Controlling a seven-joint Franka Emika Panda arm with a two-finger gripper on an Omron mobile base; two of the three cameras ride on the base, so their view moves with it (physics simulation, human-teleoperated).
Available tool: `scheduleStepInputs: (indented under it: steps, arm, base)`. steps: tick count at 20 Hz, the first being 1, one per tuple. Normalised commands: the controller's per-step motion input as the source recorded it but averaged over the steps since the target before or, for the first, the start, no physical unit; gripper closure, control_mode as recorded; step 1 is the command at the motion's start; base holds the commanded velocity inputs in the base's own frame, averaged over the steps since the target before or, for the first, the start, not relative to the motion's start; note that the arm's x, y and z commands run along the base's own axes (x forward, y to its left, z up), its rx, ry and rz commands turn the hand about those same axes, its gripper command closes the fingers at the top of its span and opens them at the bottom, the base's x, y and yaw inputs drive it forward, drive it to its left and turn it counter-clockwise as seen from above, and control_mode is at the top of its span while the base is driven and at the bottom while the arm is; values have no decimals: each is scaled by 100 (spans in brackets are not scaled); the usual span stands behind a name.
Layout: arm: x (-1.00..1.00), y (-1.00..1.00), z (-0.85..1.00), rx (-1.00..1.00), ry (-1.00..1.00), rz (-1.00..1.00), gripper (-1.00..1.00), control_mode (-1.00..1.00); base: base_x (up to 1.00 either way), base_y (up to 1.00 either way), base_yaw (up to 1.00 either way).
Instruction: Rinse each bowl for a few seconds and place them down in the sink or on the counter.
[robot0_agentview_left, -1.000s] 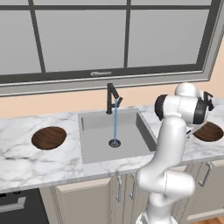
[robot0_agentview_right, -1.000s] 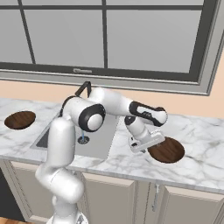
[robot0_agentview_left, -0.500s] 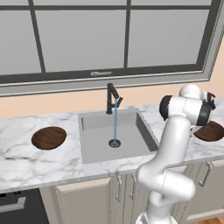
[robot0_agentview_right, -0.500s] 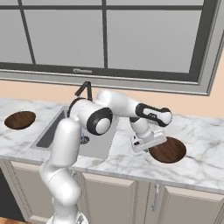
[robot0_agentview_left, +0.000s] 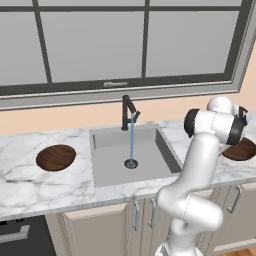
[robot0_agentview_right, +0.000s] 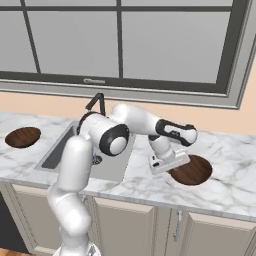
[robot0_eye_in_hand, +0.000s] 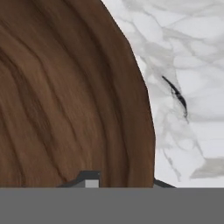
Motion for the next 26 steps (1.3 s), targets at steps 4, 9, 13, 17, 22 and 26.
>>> scheduleStepInputs:
  steps: [4,9,13,17,22,26]
  arm:
    - [-40,2,63,10,-3,10,100,-100]
    - [-45,7,56,12,0,15,100,-100]
    - [-28,6,63,14,9,17,100,-100]
    - [-13,3,68,13,14,20,100,-100]
    - [-6,0,56,14,15,19,100,-100]
    - [0,0,48,13,15,17,100,-100]
  base:
    - [0,0,0]
    - [0,0,0]
    - [0,0,0]
    - [0,0,0]
    - [0,0,0]
    - [0,0,0]
